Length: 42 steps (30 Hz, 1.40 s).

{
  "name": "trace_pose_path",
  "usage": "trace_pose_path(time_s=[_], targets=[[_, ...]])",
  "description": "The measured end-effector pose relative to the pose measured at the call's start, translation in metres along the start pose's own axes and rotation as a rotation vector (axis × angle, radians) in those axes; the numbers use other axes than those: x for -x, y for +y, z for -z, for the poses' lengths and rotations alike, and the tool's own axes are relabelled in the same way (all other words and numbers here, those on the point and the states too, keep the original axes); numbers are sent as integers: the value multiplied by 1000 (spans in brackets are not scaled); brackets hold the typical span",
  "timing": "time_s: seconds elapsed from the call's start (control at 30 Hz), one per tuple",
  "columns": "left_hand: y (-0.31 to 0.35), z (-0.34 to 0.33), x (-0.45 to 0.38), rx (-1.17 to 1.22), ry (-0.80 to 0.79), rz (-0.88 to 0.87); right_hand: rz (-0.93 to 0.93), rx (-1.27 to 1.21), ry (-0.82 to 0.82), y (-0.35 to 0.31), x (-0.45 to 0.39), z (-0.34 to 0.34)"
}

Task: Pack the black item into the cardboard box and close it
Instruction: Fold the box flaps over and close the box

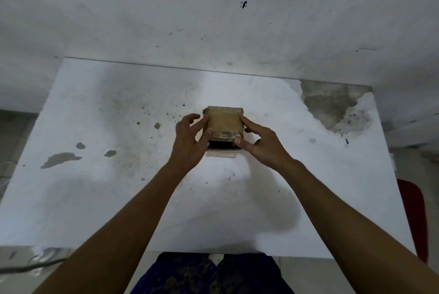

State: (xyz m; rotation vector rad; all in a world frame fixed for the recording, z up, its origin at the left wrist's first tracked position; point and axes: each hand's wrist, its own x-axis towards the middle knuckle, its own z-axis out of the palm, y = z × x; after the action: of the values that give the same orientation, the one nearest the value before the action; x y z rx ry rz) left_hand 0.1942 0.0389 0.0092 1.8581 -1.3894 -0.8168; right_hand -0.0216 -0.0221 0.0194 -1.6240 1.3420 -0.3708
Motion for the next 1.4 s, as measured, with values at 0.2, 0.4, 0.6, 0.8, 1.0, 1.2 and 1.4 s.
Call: trace_pose_path(time_s=[0.2, 0.4, 0.6, 0.8, 1.0, 1.2, 1.4], targets=[[20, 0, 2, 189, 38, 67, 17, -64, 34, -4, -4, 1], [20, 3, 2, 113, -3, 51, 19, -17, 40, -2, -6, -2], [7, -1, -4, -87, -41, -16, 48, 159, 11, 7, -6, -1], [-7, -4, -2, -37, -95, -39, 64, 218, 6, 14, -7, -1], [-16, -5, -4, -43, -89, -84, 136, 250, 2, 17, -3, -2], [-16, -3, -5, 12, -55, -98, 263, 459, 25, 18, 4, -5], [-16, 1, -3, 53, -72, -111, 295, 537, 72, 20, 6, -5]])
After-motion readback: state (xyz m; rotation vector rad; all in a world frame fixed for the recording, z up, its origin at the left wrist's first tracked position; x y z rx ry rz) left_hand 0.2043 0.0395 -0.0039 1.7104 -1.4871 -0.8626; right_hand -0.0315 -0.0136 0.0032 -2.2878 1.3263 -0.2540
